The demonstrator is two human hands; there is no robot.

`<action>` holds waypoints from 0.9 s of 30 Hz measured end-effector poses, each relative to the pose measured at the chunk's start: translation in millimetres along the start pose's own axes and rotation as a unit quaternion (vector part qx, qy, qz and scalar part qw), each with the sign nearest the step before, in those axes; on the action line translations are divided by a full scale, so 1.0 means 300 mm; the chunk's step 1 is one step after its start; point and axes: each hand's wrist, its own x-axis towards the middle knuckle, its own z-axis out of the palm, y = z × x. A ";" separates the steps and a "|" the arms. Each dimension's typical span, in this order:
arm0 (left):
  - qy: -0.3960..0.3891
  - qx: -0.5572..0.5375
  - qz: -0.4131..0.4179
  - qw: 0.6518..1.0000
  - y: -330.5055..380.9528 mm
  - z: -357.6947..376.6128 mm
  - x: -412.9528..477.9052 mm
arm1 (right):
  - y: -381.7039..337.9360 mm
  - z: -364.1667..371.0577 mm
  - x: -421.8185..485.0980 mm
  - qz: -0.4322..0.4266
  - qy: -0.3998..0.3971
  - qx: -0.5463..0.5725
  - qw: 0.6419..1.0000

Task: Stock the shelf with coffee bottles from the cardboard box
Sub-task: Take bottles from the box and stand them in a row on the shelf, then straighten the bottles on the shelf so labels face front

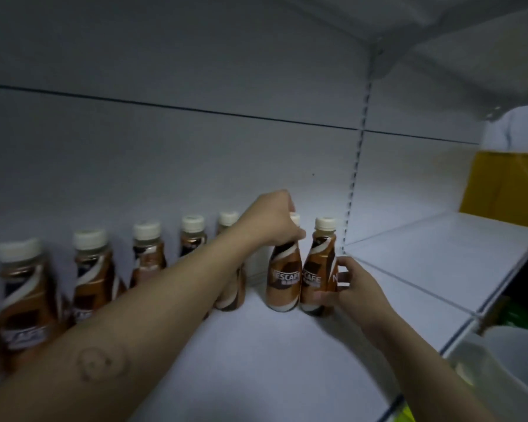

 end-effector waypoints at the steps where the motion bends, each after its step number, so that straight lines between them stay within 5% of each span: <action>1: 0.011 0.042 0.014 0.999 -0.004 -0.018 0.003 | -0.008 0.010 0.012 0.000 -0.007 -0.007 1.000; 8: 0.038 0.245 0.046 0.968 -0.067 -0.094 0.035 | -0.052 0.154 0.119 -0.008 -0.014 -0.016 1.000; 24: 0.078 0.356 0.099 0.926 -0.075 -0.035 0.008 | -0.048 0.242 0.131 -0.018 -0.024 -0.041 0.999; 27: 0.091 0.389 0.115 0.910 -0.060 -0.053 -0.046 | -0.079 0.220 0.094 -0.070 0.029 -0.028 0.997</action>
